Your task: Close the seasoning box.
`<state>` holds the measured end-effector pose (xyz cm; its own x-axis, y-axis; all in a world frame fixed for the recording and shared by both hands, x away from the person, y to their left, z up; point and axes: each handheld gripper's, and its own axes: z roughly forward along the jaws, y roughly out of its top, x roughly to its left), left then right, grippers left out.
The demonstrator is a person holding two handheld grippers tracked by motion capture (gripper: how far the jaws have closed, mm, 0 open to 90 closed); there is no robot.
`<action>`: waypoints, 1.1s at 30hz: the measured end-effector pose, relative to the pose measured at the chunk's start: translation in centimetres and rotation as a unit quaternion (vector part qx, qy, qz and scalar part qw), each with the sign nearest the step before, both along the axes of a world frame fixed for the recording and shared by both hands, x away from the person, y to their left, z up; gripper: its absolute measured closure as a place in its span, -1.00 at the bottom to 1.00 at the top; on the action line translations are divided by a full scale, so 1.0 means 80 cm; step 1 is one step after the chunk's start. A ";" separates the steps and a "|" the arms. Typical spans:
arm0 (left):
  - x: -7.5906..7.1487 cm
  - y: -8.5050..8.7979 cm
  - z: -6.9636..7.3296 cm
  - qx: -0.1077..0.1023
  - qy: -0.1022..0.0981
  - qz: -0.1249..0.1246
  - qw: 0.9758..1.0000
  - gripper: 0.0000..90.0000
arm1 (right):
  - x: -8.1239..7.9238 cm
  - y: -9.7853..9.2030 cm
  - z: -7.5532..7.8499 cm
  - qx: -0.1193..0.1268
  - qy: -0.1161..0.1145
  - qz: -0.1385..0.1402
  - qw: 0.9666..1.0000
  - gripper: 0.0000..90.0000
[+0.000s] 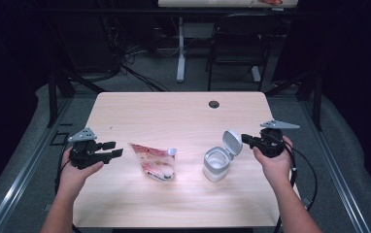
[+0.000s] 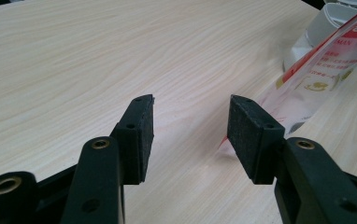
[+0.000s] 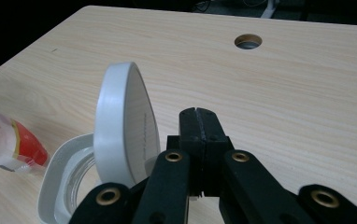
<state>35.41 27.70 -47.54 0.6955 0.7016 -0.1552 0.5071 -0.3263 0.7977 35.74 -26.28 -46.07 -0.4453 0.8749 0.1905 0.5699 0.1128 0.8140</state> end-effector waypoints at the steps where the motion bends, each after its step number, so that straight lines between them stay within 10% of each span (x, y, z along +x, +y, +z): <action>1: 0.000 0.000 0.000 -0.001 0.001 0.001 1.000 0.14 | -0.001 0.001 0.000 0.001 -0.001 0.000 1.000 1.00; 33: 0.003 0.004 -0.006 0.000 0.008 0.010 1.000 0.12 | -0.050 0.048 -0.005 -0.009 -0.026 0.066 0.997 1.00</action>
